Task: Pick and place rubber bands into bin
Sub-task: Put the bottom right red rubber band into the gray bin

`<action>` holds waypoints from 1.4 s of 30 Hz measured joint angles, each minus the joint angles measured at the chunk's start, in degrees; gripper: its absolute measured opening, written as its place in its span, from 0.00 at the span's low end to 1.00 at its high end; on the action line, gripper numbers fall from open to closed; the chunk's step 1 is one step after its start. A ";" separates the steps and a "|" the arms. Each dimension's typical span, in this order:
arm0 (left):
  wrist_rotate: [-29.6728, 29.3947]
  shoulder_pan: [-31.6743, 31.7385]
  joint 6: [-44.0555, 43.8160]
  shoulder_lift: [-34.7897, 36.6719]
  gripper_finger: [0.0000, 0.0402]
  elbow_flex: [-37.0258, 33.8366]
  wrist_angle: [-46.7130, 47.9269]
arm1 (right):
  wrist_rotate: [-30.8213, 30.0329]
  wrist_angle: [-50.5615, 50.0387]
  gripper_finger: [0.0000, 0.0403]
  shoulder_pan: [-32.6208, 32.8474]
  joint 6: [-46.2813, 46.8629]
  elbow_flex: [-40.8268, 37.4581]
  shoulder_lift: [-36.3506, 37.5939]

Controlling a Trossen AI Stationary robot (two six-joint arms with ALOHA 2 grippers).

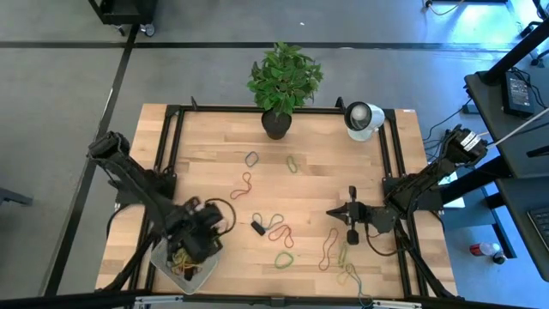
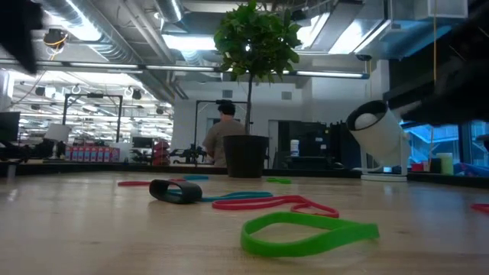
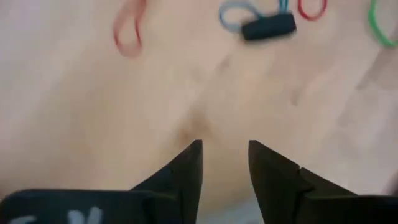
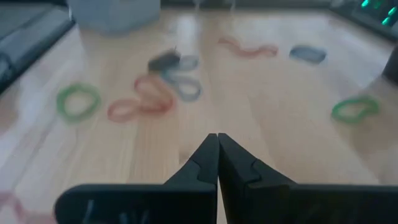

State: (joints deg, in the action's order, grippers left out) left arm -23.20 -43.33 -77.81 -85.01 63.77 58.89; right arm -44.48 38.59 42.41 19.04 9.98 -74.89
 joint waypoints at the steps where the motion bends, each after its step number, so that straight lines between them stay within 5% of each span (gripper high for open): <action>1: -0.57 1.51 5.09 0.00 0.28 0.00 0.00 | 0.00 1.52 0.01 -0.97 -1.30 0.33 0.00; 6: -5.91 9.90 27.07 0.00 0.19 0.00 -0.01 | 3.59 2.62 0.01 -9.78 -10.34 4.23 0.00; 11: -4.12 18.58 44.04 0.00 0.13 0.00 -1.96 | 22.50 -0.96 0.01 -24.30 -15.56 10.62 0.00; 14: -0.46 22.53 50.78 0.00 0.11 0.00 -3.07 | 29.95 -9.44 0.01 -31.63 -15.11 16.21 0.00; 19: 2.36 26.46 57.75 0.00 0.11 0.00 -5.51 | 31.13 -29.69 0.01 -37.23 -14.86 28.78 0.00; 26: 6.23 31.08 56.55 3.21 0.08 0.00 -7.80 | 31.11 -57.47 0.01 -38.24 -12.17 47.05 0.00; 32: 2.99 32.63 50.50 11.11 0.02 0.00 -8.55 | 31.10 -76.30 0.01 -38.62 -2.96 55.42 0.00; 38: -1.79 31.98 43.41 18.46 0.01 0.02 -8.51 | 33.12 -95.12 0.01 -36.20 13.51 58.38 0.05; 42: -3.22 30.81 46.70 21.33 0.00 0.02 -7.71 | 36.25 -100.40 0.00 -29.43 28.17 55.67 0.03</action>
State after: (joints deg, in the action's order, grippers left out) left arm -26.43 -12.52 -31.12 -63.68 63.79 51.18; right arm -8.23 -61.81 12.98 47.20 65.66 -74.86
